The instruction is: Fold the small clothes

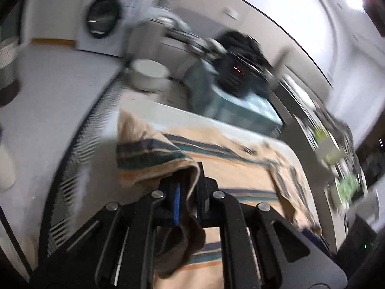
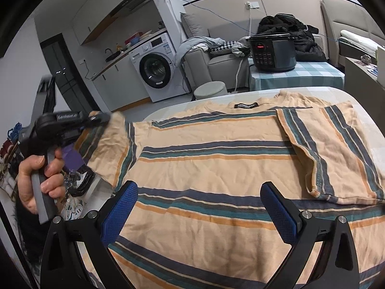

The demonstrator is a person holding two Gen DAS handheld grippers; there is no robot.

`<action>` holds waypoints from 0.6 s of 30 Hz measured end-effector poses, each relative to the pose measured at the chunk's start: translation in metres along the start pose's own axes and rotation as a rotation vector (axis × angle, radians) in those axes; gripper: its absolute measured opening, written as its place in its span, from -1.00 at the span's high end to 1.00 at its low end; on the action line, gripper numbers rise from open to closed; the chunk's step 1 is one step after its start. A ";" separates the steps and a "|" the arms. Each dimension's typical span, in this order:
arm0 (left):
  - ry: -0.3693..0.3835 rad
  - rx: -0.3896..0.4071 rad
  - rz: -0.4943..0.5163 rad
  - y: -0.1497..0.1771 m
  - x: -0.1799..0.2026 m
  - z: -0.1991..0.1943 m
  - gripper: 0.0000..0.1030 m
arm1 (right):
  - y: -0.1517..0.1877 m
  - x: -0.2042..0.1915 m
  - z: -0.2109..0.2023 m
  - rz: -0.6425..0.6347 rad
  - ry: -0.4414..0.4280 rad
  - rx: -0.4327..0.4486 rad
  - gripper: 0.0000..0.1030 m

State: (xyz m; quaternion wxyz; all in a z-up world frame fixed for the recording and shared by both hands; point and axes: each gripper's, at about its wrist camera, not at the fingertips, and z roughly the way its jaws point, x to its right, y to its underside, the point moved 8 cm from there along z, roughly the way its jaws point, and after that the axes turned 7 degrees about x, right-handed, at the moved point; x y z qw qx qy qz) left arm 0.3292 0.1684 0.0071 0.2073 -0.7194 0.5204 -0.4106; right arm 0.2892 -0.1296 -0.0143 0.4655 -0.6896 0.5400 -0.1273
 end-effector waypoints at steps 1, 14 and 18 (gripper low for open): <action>0.026 -0.051 0.027 0.010 0.019 0.014 0.78 | 0.000 0.002 -0.001 0.006 0.004 0.002 -1.00; -0.031 -0.085 0.044 0.058 0.007 0.007 -0.36 | -0.001 0.016 0.014 0.021 0.048 -0.054 -1.00; -0.141 -0.077 0.045 0.064 -0.037 0.010 -0.36 | -0.001 0.000 0.031 -0.027 0.059 -0.092 -1.00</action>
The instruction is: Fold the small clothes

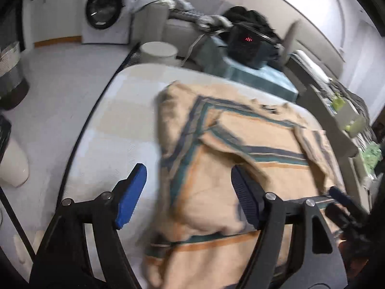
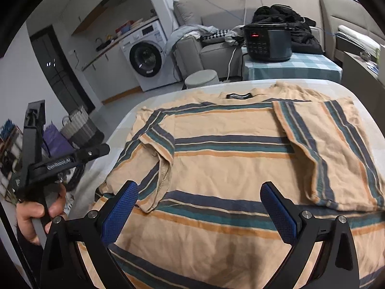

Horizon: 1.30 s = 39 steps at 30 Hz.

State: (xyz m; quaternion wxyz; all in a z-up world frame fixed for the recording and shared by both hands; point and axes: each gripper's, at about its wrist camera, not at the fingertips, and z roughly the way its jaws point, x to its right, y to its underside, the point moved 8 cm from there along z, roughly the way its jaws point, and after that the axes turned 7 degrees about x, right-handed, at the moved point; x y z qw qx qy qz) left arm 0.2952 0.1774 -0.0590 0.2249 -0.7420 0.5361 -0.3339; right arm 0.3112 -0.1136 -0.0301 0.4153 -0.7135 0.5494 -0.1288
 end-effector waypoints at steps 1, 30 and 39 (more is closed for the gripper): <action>0.011 -0.017 -0.021 0.006 -0.006 0.003 -0.36 | 0.000 -0.004 0.003 -0.013 -0.001 -0.007 -1.00; -0.002 -0.034 -0.083 0.034 -0.043 0.024 -0.36 | -0.057 0.003 0.147 -0.086 0.224 -0.045 0.02; -0.009 -0.033 -0.076 0.034 -0.041 0.025 -0.36 | -0.036 -0.001 0.142 -0.056 0.078 -0.143 0.01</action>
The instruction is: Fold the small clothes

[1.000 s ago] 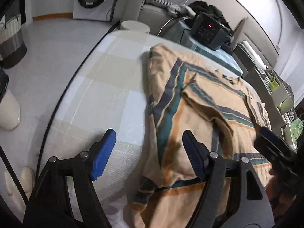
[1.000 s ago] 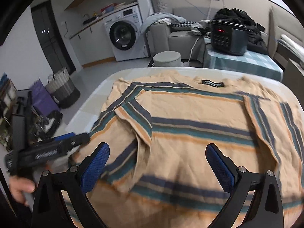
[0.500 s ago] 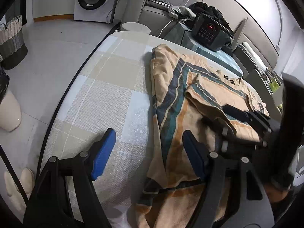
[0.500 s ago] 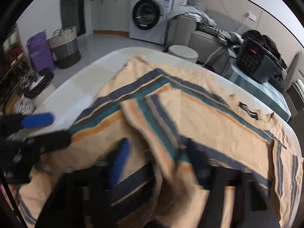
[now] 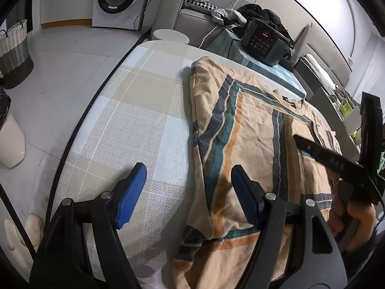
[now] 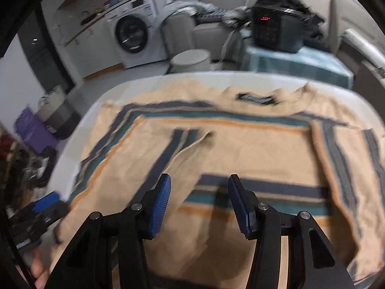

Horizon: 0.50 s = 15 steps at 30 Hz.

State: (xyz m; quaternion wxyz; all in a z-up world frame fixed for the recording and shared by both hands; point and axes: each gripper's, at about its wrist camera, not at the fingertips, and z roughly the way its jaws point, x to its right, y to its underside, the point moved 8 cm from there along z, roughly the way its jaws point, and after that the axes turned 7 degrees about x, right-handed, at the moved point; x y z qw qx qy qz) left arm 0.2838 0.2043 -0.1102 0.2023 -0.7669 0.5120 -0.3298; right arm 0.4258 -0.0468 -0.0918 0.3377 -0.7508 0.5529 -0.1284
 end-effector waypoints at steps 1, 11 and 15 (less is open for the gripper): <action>0.000 0.000 -0.001 0.000 0.000 0.000 -0.36 | 0.001 -0.005 0.002 0.012 -0.035 -0.013 0.01; 0.025 -0.001 -0.032 -0.001 0.001 0.000 -0.36 | -0.009 -0.011 0.004 0.114 -0.107 0.016 0.01; 0.018 0.000 -0.026 0.000 0.002 0.001 -0.36 | -0.011 -0.003 0.003 0.128 -0.085 0.019 -0.06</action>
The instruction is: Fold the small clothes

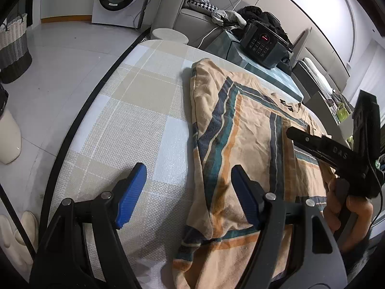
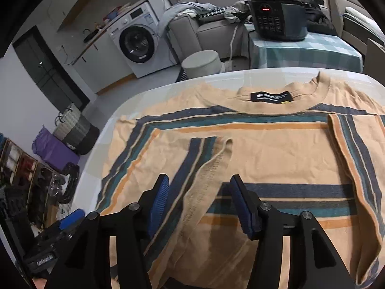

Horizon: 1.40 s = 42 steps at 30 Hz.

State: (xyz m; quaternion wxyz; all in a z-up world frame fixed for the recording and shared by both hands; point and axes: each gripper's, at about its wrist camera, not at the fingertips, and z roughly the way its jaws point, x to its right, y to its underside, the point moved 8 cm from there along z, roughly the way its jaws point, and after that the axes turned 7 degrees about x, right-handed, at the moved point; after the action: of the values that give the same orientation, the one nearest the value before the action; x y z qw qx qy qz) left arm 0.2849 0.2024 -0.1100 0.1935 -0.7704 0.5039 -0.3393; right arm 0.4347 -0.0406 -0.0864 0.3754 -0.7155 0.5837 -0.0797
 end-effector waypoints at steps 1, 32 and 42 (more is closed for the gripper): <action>-0.002 0.001 0.001 0.000 0.001 0.000 -0.36 | -0.001 0.003 0.004 0.012 -0.002 -0.004 -0.06; 0.074 -0.041 0.051 0.013 0.021 0.003 -0.18 | 0.069 -0.040 -0.046 -0.114 -0.212 -0.116 0.49; 0.028 -0.012 0.014 0.001 0.022 -0.013 -0.18 | 0.072 0.029 -0.130 -0.091 -0.036 0.021 0.30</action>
State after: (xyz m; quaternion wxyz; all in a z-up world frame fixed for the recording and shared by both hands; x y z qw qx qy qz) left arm 0.2805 0.1830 -0.0944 0.1841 -0.7633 0.5138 -0.3457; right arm 0.3158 -0.1272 -0.0500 0.3892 -0.7387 0.5429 -0.0900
